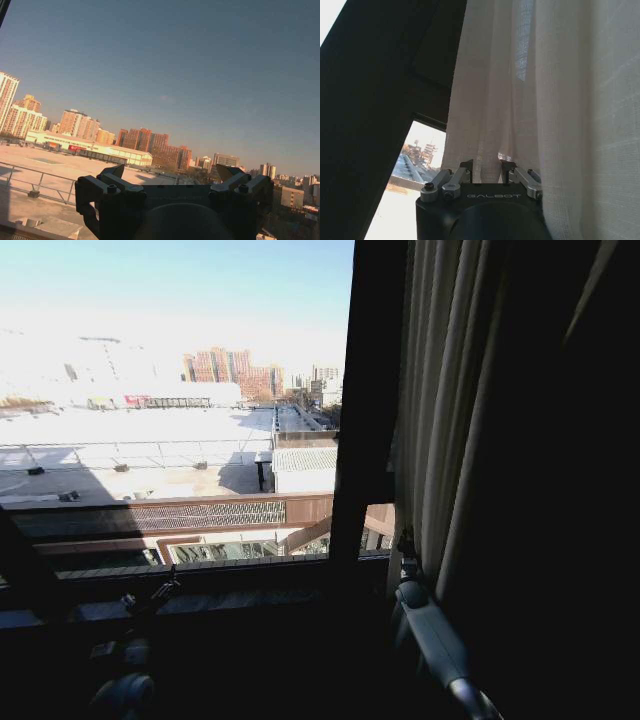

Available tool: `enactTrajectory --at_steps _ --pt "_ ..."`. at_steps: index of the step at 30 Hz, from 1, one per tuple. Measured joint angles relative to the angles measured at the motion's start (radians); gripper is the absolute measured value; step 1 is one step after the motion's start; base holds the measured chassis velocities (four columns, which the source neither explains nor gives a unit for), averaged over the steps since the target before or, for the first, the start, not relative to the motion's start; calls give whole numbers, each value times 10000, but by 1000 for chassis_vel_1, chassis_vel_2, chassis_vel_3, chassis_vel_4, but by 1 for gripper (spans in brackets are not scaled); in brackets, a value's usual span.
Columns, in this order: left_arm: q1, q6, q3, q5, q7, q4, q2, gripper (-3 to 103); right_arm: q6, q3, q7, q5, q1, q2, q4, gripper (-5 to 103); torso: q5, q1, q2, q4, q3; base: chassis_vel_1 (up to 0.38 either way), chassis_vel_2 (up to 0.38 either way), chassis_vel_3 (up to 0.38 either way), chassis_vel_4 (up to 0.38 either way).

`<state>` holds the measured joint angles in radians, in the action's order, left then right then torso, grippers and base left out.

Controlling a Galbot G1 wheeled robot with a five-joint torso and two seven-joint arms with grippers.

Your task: Open the curtains by pulling them apart, changing their state from closed to fully open.

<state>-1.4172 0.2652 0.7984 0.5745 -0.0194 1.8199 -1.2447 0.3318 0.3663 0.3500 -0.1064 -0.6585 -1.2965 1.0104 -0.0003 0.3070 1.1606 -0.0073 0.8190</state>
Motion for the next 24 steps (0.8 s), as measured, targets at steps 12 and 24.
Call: enactTrajectory --at_steps 12,24 --pt "0 0 0 0 0 0 0 100 680 -884 -2018 925 -1776 81 2106 73 2 0 0 -1 0 0 0 0 0" --pt "0 0 0 0 0 0 0 100 734 -644 -1967 799 -3196 120 3127 100 4 -1 0 -2 0 0 0 0 0"
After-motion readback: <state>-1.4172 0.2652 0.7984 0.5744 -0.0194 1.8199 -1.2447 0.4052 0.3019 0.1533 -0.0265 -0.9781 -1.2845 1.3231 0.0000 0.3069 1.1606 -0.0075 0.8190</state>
